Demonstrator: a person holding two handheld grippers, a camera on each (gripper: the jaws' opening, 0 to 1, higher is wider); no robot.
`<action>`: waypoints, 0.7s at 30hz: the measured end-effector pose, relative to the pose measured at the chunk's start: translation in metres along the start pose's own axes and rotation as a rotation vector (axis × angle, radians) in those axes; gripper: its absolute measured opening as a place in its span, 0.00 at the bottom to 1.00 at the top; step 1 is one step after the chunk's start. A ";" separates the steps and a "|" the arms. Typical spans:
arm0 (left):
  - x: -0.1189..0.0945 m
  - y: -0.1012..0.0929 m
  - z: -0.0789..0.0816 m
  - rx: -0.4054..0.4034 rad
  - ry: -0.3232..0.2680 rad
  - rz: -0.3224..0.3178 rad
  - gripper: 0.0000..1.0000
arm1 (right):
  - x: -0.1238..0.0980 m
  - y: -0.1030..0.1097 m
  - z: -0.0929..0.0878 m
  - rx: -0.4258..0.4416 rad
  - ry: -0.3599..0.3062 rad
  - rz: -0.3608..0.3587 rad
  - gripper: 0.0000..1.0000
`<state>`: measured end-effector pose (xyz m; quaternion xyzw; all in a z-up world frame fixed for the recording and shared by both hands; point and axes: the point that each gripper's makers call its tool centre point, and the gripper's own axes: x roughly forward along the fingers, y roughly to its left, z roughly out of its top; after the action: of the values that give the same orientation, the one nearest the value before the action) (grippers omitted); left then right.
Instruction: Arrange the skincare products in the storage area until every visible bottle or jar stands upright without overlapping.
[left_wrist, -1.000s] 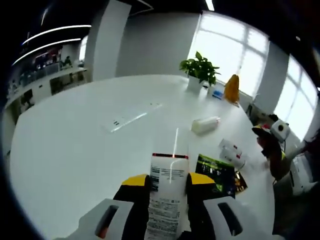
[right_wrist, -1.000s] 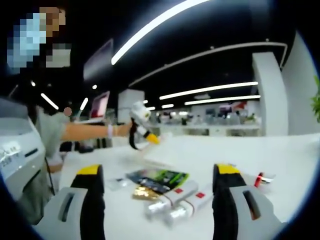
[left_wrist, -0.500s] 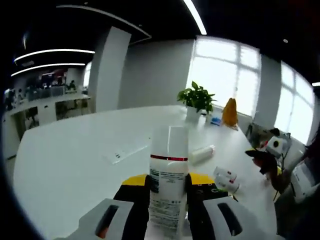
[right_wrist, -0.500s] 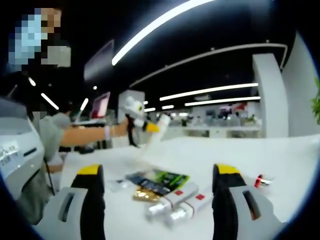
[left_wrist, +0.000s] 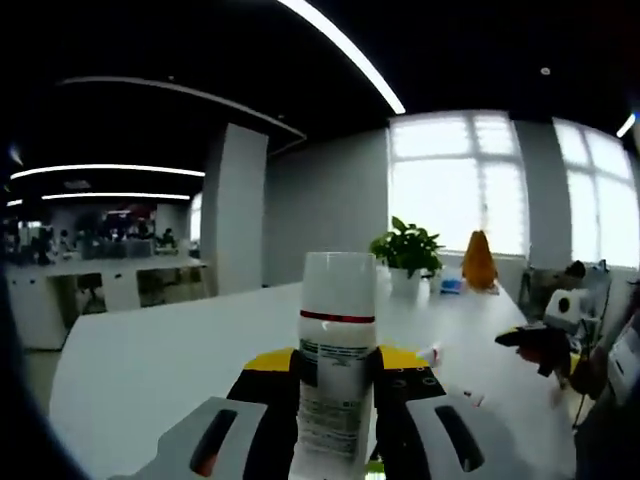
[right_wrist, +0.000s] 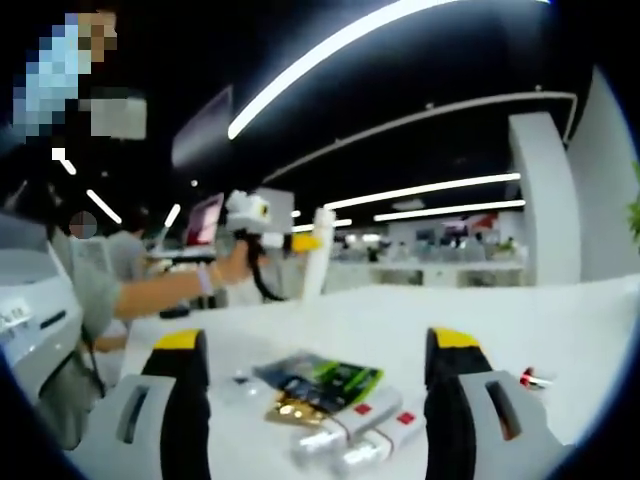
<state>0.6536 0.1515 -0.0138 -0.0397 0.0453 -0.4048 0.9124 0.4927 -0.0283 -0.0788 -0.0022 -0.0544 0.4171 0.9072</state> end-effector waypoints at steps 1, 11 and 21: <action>-0.001 -0.003 0.008 -0.005 -0.036 0.005 0.27 | 0.002 0.000 0.003 -0.013 -0.006 -0.003 0.88; -0.014 -0.036 0.056 0.035 -0.224 0.060 0.27 | 0.028 0.004 0.034 -0.115 -0.043 0.043 0.91; -0.029 -0.041 0.068 0.053 -0.270 0.097 0.27 | 0.089 0.004 0.092 0.057 -0.118 0.206 0.89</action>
<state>0.6121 0.1478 0.0596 -0.0675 -0.0864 -0.3523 0.9295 0.5377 0.0380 0.0212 0.0425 -0.0954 0.5091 0.8543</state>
